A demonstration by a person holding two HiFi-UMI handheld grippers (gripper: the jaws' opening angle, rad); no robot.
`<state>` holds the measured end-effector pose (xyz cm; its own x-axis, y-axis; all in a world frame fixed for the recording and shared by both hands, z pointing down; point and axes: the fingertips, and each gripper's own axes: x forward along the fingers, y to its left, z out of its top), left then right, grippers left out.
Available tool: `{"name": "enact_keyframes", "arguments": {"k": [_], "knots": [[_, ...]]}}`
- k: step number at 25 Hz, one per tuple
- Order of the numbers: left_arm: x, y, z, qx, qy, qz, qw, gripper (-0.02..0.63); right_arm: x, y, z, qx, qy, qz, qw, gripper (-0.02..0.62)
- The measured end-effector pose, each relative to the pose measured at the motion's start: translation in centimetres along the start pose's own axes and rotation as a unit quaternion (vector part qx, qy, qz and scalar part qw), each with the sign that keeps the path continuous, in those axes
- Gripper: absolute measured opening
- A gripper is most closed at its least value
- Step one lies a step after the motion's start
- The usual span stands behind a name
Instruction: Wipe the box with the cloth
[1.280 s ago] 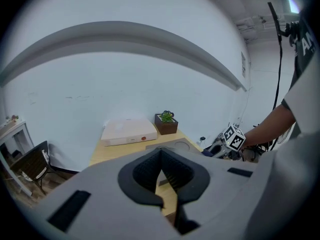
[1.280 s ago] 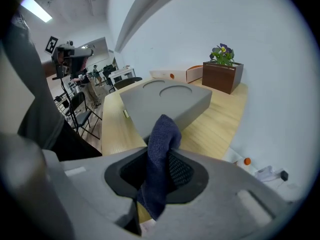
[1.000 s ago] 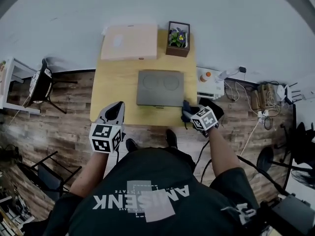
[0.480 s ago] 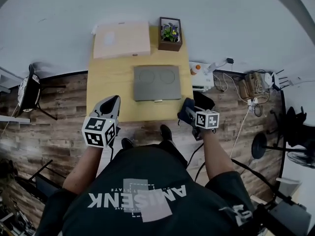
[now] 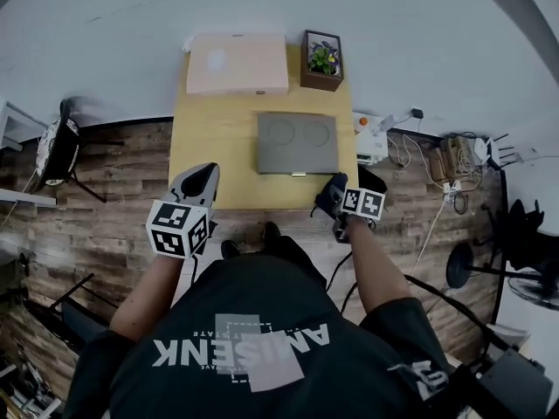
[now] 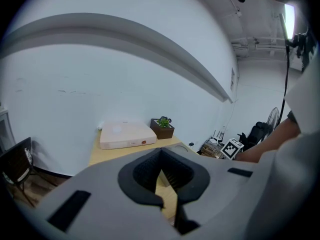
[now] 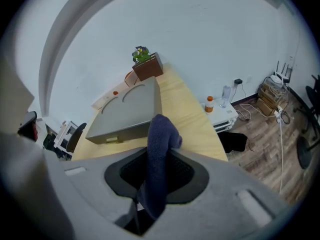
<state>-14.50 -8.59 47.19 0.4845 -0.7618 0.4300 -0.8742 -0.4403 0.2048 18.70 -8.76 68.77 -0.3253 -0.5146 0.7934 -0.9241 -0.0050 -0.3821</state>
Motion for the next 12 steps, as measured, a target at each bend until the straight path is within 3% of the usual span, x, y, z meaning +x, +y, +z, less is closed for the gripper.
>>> {"name": "enact_keyframes", "arguments": {"k": [4,8,12], "knots": [[-0.8,0.4,0.1,-0.008,-0.003,0.018,0.9998,-0.002,0.9,0.8,0.6,-0.02,0.022,0.002,1.0,0.084],[-1.5,0.9,0.4,-0.035,-0.02,0.026,0.9988,-0.003,1.6,2.7,0.0,-0.005,0.038,0.035,0.999,0.084],[-1.9,1.2,-0.1,-0.04,-0.015,0.037,0.9984,-0.002,2.1,3.2,0.0,-0.03,0.037,0.017,0.999,0.084]]}}
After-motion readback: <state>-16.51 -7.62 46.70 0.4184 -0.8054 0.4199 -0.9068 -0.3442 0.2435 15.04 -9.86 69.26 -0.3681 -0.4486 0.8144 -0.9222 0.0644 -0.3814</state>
